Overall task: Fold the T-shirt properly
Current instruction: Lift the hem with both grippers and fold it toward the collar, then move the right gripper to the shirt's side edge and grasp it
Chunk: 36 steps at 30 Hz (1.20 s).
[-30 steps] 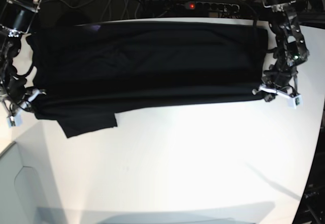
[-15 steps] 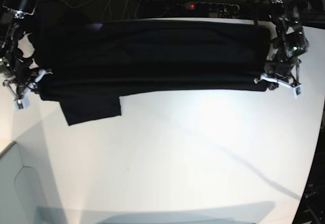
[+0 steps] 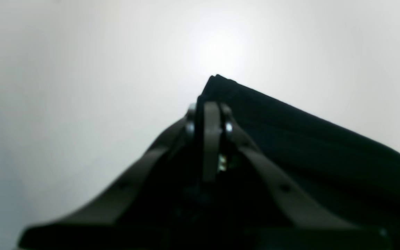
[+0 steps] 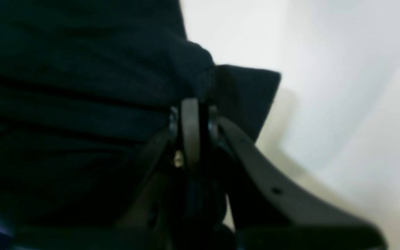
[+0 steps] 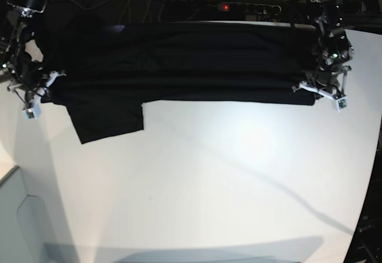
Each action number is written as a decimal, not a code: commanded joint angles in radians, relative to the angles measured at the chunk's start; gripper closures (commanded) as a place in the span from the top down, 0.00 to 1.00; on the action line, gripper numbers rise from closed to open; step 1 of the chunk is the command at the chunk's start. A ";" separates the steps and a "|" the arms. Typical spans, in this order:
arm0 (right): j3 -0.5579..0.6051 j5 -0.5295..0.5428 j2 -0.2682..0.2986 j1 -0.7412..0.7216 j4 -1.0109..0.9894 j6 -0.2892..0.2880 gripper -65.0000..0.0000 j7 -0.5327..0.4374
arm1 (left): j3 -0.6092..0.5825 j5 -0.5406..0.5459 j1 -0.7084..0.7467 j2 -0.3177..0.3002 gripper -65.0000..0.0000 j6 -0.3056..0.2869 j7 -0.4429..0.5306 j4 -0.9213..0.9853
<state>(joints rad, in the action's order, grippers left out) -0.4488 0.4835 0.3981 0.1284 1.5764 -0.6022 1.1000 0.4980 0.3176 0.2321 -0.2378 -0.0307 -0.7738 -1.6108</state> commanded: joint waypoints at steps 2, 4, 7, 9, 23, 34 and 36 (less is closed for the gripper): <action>-0.008 -0.002 0.006 -0.008 0.011 -0.008 0.00 -0.008 | 0.011 -0.011 -0.018 -0.019 0.00 0.005 0.026 -0.015; -0.008 -0.002 -0.008 -0.008 0.011 -0.006 0.04 -0.008 | 0.011 -0.013 -0.021 -0.019 0.00 0.005 0.026 -0.013; -0.005 -0.002 -0.011 -0.006 0.011 -0.006 0.17 -0.007 | 0.011 -0.013 -0.020 -0.019 0.00 0.007 0.026 -0.013; -0.008 -0.002 -0.011 -0.006 0.011 -0.005 0.25 -0.005 | 0.011 -0.013 -0.020 -0.019 0.00 0.007 0.026 -0.013; -0.183 -0.002 0.017 -0.062 0.019 -0.005 0.33 0.052 | 0.004 -0.013 -0.018 -0.019 0.00 0.012 0.026 -0.013; -0.190 0.004 -0.012 -0.177 0.012 -0.005 0.33 0.052 | 0.004 -0.013 -0.015 -0.018 0.00 0.013 0.026 -0.013; -0.189 0.004 -0.034 -0.223 0.009 -0.008 0.33 0.052 | 0.004 -0.013 -0.017 -0.018 0.00 0.013 0.026 -0.013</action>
<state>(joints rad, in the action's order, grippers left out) -0.6346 0.4713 0.3431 -0.0769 1.5711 -0.6025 1.1740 0.4957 0.3065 0.2234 -0.2409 -0.0257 -0.7666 -1.6096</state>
